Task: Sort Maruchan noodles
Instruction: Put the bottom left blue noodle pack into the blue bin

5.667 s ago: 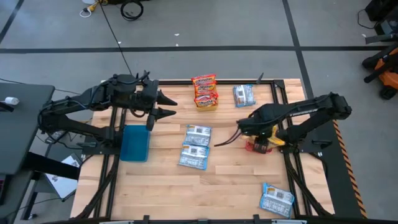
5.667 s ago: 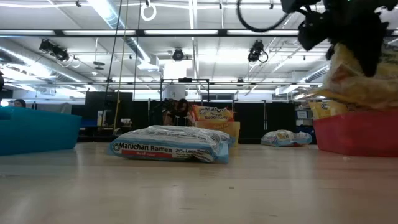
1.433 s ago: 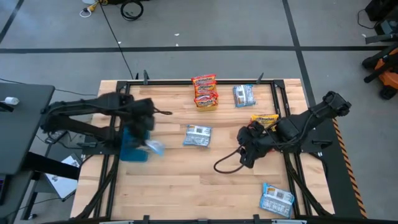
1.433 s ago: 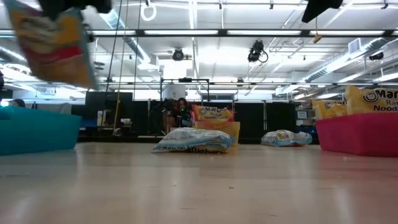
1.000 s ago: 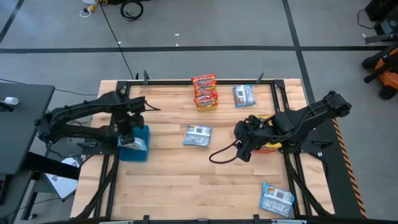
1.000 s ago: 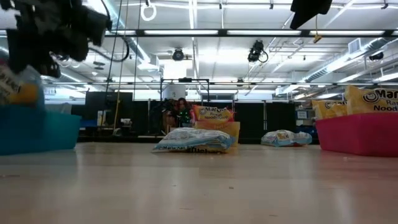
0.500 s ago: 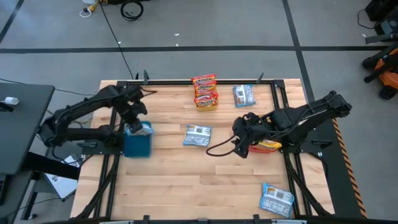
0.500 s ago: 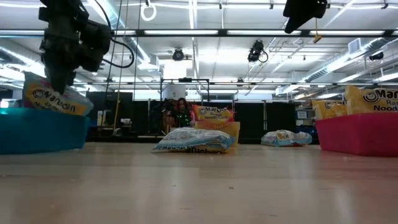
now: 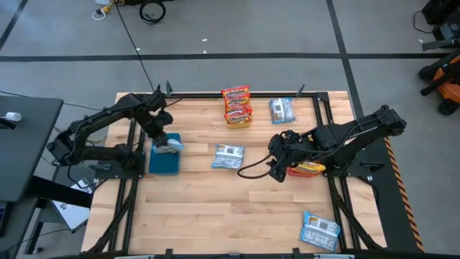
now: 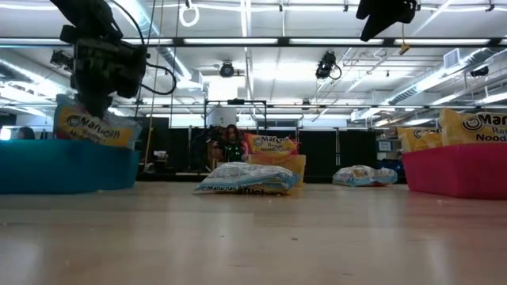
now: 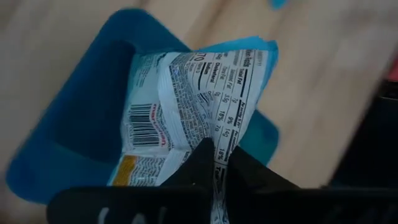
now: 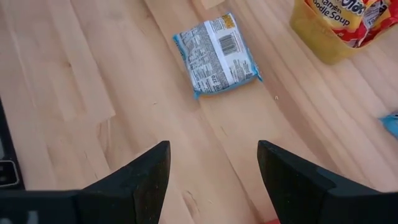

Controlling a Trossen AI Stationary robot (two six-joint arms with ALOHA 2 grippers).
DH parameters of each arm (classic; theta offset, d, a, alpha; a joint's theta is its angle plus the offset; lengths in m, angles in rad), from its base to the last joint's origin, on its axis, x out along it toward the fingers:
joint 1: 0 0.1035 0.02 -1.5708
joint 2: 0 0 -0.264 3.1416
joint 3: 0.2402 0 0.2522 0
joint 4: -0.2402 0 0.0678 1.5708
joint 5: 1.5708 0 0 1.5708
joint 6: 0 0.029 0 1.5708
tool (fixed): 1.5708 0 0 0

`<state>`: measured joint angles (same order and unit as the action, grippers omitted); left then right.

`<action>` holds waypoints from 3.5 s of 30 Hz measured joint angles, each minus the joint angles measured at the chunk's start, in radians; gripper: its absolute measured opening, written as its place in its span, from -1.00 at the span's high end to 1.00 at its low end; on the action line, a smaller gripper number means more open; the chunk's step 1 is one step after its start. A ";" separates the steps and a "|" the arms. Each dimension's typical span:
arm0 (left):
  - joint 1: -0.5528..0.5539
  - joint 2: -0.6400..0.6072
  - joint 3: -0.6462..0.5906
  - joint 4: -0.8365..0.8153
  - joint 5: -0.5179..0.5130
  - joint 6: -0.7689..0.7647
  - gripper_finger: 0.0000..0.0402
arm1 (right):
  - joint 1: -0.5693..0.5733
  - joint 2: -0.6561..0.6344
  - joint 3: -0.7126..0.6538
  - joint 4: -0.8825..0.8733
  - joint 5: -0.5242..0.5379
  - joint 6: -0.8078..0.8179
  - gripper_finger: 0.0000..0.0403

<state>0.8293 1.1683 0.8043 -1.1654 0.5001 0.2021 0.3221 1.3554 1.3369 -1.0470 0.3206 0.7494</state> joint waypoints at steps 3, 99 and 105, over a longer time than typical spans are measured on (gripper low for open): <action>0.005 0.004 0.000 0.005 0.065 0.049 0.91 | 0.009 0.000 0.000 0.008 0.000 0.011 -0.22; -0.564 0.331 0.121 0.053 -0.480 -0.920 0.97 | 0.211 0.000 0.000 -0.014 0.053 0.308 -0.22; -0.550 0.336 -0.047 0.186 -0.405 -0.957 0.97 | 0.263 0.000 0.000 -0.040 0.073 0.394 -0.22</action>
<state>0.2790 1.5043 0.7569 -0.9795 0.0949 -0.7552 0.5852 1.3552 1.3369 -1.0866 0.3940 1.1435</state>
